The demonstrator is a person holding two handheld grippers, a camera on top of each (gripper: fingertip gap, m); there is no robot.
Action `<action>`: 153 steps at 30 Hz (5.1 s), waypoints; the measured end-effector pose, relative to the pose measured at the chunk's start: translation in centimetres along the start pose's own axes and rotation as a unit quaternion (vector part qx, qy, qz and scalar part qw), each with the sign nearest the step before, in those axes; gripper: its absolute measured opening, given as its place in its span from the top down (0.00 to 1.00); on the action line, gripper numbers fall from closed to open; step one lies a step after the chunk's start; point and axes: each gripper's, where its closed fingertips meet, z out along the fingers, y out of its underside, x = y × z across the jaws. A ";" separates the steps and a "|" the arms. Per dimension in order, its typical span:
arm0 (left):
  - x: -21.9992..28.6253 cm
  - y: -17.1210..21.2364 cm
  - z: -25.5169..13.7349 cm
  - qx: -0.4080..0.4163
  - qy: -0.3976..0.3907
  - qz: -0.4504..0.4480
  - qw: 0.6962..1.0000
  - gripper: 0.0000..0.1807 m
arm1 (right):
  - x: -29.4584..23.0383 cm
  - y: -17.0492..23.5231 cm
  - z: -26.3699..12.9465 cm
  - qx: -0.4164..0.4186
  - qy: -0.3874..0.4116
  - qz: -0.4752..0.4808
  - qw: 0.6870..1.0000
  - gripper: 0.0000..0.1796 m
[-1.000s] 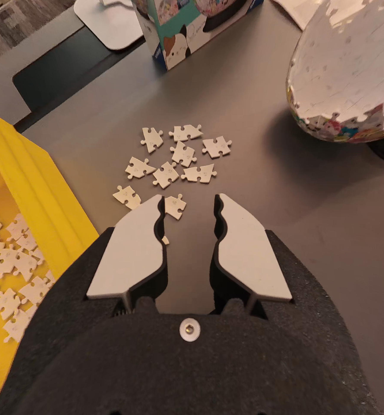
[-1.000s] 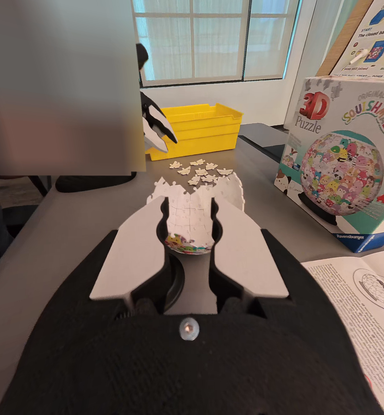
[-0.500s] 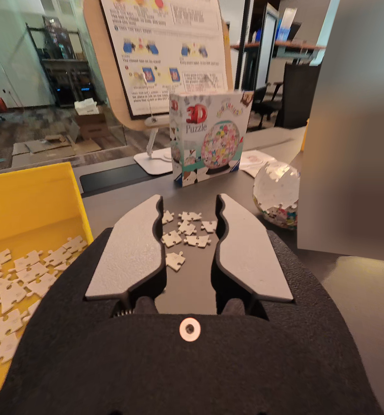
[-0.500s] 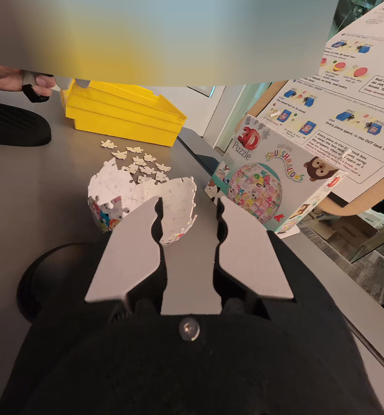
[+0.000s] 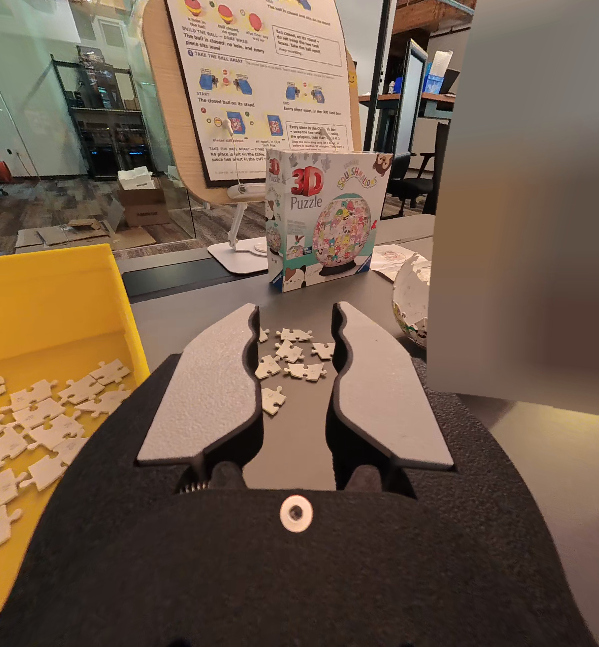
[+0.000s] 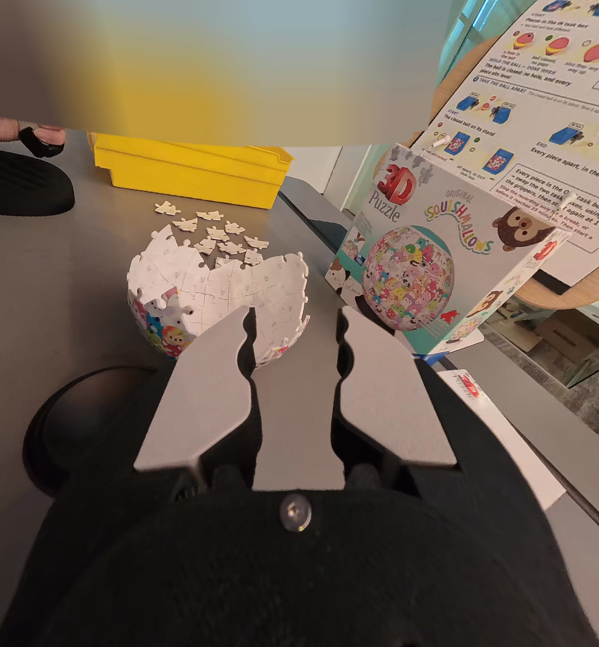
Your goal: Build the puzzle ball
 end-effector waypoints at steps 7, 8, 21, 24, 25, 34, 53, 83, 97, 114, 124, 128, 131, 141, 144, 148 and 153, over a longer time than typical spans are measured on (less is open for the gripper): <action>0.0 0.3 1.3 -0.035 -0.019 0.006 0.999 0.79 | 0.4 0.3 0.1 -0.007 -0.001 0.020 1.000 0.76; 0.4 0.1 1.7 -0.051 -0.020 0.010 0.998 0.79 | 0.3 0.4 0.2 -0.010 -0.003 0.020 1.000 0.76; -1.6 2.4 6.2 -0.235 -0.121 0.138 0.954 0.75 | 6.1 4.5 -2.5 -0.175 0.171 0.140 0.959 0.79; -2.1 2.9 7.0 -0.257 -0.124 0.092 0.954 0.72 | 6.8 5.4 -3.1 -0.202 0.205 0.141 0.947 0.79; -2.2 2.7 7.3 -0.254 -0.124 0.080 0.956 0.72 | 7.1 5.6 -3.2 -0.208 0.222 0.136 0.943 0.79; -3.5 3.3 9.5 -0.292 -0.087 0.029 0.952 0.72 | 7.1 6.5 -3.0 -0.229 0.244 0.125 0.934 0.78; -6.9 10.2 11.6 -0.556 -0.084 -0.030 0.826 0.73 | 6.1 7.2 -2.1 -0.217 0.184 0.180 0.942 0.78; -7.0 13.1 11.2 -0.616 -0.049 0.000 0.786 0.83 | 5.4 7.3 -1.7 -0.203 0.142 0.215 0.945 0.78; 5.4 0.6 10.8 -0.389 0.026 0.203 0.898 0.83 | 4.6 0.5 -2.1 -0.058 0.077 0.258 0.961 0.80; 19.7 -3.1 6.0 -0.269 0.070 0.410 0.869 0.83 | -8.1 -10.5 3.7 -0.105 -0.236 0.405 0.877 0.81; 20.5 -4.3 5.0 -0.251 0.072 0.401 0.878 0.78 | -9.4 -10.3 3.8 -0.124 -0.285 0.389 0.867 0.98; 19.3 -6.7 3.7 -0.231 0.066 0.337 0.910 0.74 | -2.1 -9.8 1.1 -0.109 -0.191 0.353 0.909 0.98; 17.7 -7.0 3.1 -0.234 0.097 0.234 0.939 0.74 | 2.7 -7.3 -1.0 -0.111 -0.147 0.396 0.900 0.98; 21.8 -4.1 5.5 -0.183 0.241 0.046 0.952 0.86 | -5.0 -13.9 -0.3 0.046 -0.339 0.463 0.818 0.98; 23.4 -4.7 5.4 -0.158 0.280 0.007 0.947 0.87 | -6.9 -15.0 0.6 0.042 -0.341 0.409 0.845 0.98; 22.9 -6.3 4.5 -0.111 0.300 -0.051 0.946 0.93 | -8.3 -15.6 0.8 0.035 -0.350 0.358 0.865 0.98; 22.4 -6.3 4.1 -0.115 0.309 -0.029 0.944 1.00 | -8.6 -15.2 1.2 0.019 -0.353 0.332 0.875 0.98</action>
